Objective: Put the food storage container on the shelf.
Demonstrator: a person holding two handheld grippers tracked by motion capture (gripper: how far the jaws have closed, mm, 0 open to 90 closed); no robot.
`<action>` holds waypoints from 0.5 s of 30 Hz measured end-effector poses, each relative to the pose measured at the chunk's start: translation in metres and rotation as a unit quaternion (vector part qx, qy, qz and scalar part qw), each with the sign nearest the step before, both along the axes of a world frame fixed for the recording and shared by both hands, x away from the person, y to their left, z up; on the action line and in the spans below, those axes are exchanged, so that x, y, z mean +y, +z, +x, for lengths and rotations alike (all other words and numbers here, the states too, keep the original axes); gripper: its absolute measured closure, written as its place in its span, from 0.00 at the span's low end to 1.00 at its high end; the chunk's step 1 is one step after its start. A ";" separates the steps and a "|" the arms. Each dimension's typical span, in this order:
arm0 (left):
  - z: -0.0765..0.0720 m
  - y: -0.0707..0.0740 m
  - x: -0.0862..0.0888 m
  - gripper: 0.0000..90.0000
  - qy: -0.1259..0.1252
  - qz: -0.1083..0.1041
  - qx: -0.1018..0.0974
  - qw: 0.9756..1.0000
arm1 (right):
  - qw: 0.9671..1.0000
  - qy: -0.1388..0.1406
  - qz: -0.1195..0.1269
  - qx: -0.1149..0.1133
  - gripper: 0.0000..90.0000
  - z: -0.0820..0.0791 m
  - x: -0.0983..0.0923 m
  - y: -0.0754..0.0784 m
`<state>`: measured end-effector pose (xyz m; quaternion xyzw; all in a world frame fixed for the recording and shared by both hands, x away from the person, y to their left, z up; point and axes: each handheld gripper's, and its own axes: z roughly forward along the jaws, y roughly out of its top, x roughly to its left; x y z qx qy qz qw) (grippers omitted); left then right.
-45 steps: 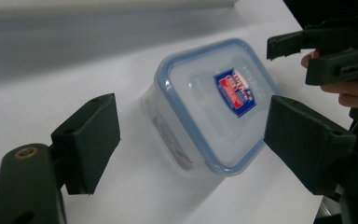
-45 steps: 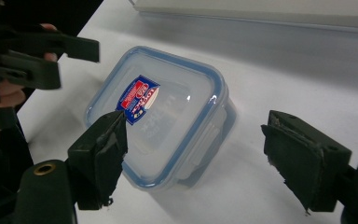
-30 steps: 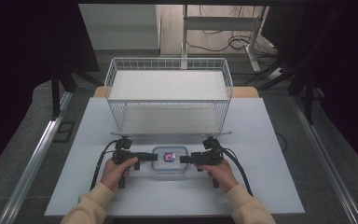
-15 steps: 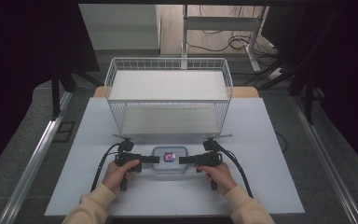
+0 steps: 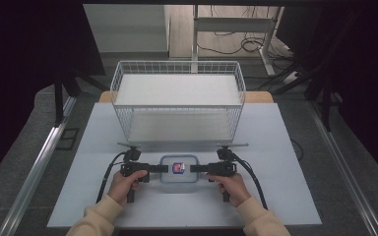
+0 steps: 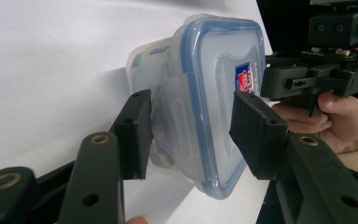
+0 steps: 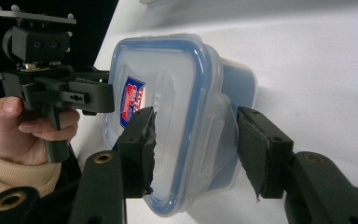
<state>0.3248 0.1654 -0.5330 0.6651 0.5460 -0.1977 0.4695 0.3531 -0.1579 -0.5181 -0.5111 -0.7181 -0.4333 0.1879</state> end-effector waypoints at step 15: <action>-0.003 0.005 0.001 0.57 0.004 0.002 -0.007 1.000 | 1.000 -0.015 0.005 -0.004 0.57 -0.005 0.000 0.005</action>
